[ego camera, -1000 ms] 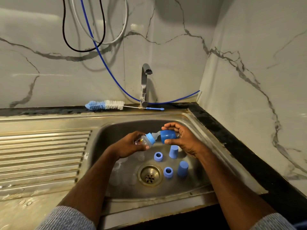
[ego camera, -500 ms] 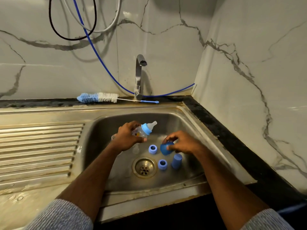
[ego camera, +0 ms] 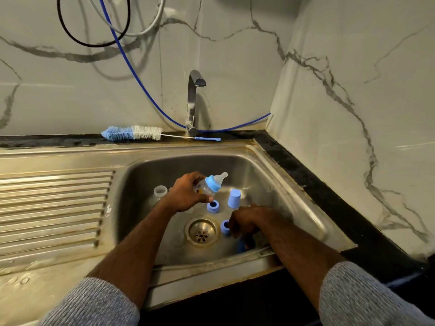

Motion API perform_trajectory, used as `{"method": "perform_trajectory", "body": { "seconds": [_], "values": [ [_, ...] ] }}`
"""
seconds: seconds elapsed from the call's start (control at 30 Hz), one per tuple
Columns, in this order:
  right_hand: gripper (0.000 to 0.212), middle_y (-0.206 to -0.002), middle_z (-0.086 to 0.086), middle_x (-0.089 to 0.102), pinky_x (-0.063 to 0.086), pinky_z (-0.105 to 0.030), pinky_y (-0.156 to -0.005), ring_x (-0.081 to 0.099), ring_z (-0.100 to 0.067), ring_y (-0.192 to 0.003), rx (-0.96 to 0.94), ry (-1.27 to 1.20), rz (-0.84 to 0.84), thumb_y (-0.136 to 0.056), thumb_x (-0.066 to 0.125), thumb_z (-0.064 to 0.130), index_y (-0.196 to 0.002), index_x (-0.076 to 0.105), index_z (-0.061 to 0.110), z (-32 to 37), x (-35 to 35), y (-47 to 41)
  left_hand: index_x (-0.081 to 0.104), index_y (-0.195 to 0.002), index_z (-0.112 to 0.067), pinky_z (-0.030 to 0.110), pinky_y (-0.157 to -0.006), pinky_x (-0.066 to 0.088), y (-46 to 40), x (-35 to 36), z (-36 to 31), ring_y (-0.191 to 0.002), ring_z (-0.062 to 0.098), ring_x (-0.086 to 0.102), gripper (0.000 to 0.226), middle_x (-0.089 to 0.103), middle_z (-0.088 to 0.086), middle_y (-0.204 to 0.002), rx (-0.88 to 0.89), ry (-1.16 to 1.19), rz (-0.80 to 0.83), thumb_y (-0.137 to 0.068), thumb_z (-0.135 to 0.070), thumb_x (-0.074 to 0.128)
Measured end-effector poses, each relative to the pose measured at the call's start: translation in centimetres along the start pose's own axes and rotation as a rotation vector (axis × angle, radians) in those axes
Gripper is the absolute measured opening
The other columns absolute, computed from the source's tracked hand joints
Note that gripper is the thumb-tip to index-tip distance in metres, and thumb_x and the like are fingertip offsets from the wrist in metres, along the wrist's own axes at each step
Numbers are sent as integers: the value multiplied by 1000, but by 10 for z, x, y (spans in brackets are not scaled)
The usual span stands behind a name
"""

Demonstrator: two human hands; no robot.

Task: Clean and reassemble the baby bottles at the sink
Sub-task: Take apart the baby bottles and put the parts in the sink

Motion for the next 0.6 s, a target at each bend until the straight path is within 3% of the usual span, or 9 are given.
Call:
{"method": "perform_trajectory", "body": {
  "seconds": [0.07,0.1,0.2,0.33,0.43,0.6],
  "values": [
    [63,-125,-2,65,51,-42,-98,62,-26,-109,-27,-64,-3,-51,76,47,-111,71,27,2,-4,2,61,-123,-16,42,-92,55,-1,1,1,-102,21,63,61,65,2,-111,-1,-5,6,-71,-25,91],
    [62,-123,-1,66,53,-40,-96,62,-24,-106,-53,-68,-5,-49,80,43,-109,72,27,3,-7,3,61,-124,-15,41,-92,55,-1,1,1,-102,21,63,62,65,2,-112,-1,-7,11,-71,-26,91],
    [41,-122,1,62,52,-35,-91,58,-20,-108,-95,-40,-104,-66,90,31,-101,69,35,-2,-18,3,60,-126,-15,40,-92,55,-2,4,2,-101,19,62,64,64,2,-113,-4,-21,27,-71,-28,91],
    [44,-130,-3,47,47,-42,-97,43,-29,-121,-58,20,-154,-65,92,33,-94,59,37,-5,-18,1,60,-124,-16,35,-87,54,-3,6,3,-98,18,61,62,63,2,-110,-4,-39,32,-72,-30,90],
    [49,-135,-6,43,44,-43,-102,42,-31,-123,-25,80,-144,-67,92,34,-105,61,31,-6,-20,5,60,-122,-15,29,-81,51,-3,6,5,-95,16,60,59,63,1,-108,1,-49,36,-73,-29,90],
    [55,-140,-7,41,35,-43,-106,40,-29,-130,-16,190,-176,-75,87,33,-122,61,20,-10,-24,9,61,-120,-14,34,-85,52,-2,7,6,-98,19,60,57,63,2,-107,1,-61,48,-72,-28,90]
  ]
}}
Point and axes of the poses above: each hand's wrist, its own y-axis away from the middle knuckle, its own x-axis out of the palm, z = x × y, the point moved 10 cm from there along -y, towards the middle knuckle
